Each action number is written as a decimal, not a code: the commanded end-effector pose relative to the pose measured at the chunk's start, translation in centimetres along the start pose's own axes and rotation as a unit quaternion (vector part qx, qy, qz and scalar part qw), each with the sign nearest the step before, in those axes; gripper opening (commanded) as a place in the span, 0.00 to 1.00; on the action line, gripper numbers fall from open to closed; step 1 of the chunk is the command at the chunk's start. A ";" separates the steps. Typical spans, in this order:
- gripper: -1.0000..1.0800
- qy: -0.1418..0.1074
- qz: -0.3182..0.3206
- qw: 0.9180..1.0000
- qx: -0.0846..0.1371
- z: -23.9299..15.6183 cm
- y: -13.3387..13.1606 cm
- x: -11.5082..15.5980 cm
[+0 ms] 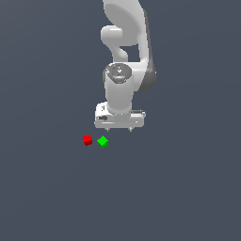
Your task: Stack the red cube on top of the green cube.
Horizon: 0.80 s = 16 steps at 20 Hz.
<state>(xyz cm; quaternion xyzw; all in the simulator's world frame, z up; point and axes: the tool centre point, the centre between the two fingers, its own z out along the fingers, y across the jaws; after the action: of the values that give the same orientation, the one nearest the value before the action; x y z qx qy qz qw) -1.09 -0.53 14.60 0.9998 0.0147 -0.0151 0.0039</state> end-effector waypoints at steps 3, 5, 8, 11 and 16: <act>0.96 0.000 -0.001 1.000 0.000 0.0 0.1 0.0; 0.96 0.000 -0.003 1.000 0.000 0.1 0.3 -0.1; 0.96 0.001 -0.009 1.000 0.000 0.4 0.9 -0.3; 0.96 0.002 -0.018 1.000 0.000 0.8 1.8 -0.6; 0.96 0.004 -0.041 0.999 0.000 1.9 4.0 -1.2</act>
<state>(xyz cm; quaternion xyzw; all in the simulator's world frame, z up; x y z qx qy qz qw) -2.04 -3.85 13.14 0.9987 0.0488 -0.0120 0.0032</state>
